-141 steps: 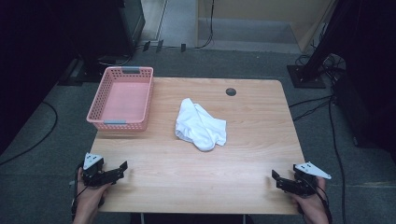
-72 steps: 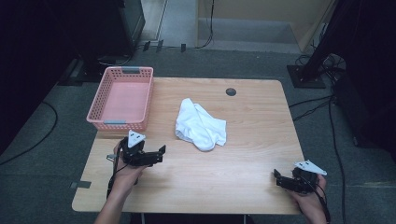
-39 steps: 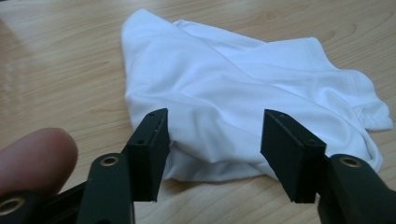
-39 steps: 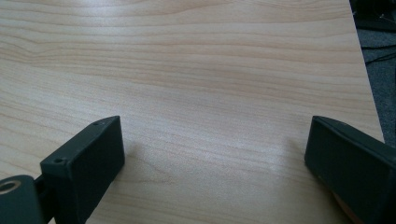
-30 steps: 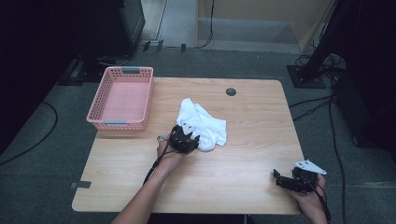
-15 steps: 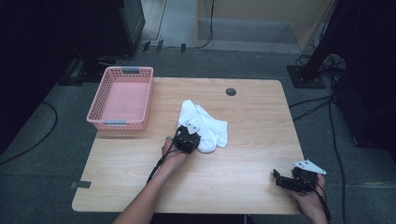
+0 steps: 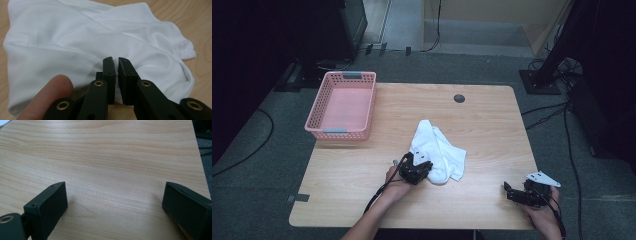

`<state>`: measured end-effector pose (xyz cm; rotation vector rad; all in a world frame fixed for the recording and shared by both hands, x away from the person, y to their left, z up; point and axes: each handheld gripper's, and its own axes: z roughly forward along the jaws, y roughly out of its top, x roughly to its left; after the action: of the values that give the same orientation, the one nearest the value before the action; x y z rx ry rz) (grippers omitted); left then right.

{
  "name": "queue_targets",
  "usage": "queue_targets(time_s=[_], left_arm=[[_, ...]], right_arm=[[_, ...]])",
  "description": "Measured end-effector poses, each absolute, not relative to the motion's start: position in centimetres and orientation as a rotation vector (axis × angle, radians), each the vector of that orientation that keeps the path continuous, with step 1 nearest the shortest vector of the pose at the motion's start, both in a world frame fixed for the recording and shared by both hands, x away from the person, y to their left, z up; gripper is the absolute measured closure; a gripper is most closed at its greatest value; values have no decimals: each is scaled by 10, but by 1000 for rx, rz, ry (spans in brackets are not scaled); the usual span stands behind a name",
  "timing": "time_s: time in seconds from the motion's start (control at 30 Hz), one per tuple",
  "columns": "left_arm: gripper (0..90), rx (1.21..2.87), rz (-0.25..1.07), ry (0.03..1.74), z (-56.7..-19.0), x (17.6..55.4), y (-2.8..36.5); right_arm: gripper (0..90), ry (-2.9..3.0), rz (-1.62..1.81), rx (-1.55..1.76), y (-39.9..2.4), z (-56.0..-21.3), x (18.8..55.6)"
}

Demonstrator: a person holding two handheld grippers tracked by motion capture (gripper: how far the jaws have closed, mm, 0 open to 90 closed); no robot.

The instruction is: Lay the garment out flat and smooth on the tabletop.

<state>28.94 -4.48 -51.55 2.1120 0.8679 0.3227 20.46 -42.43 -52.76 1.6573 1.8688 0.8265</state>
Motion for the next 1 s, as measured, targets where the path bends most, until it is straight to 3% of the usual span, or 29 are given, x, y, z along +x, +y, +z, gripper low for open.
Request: queue_targets(time_s=[0.3, 0.6, 0.73, 0.83, 1.0], left_arm=[[880, 2110, 250, 778, -503, 260, -45], [877, 1931, 232, 821, -466, 257, -9], [876, 1808, 242, 914, -454, 270, 23], [868, 1709, 333, 1055, -451, 289, 60], [786, 1624, 430, 1206, -456, 303, 93]], right_arm=[[61, 1866, 825, 1659, -424, -528, 204], [62, 1866, 825, 1659, -424, -528, 204], [61, 1866, 825, 1659, -424, -528, 204], [61, 1865, 826, 1659, -424, -528, 204], [62, 1863, 825, 1661, -424, -528, 204]])
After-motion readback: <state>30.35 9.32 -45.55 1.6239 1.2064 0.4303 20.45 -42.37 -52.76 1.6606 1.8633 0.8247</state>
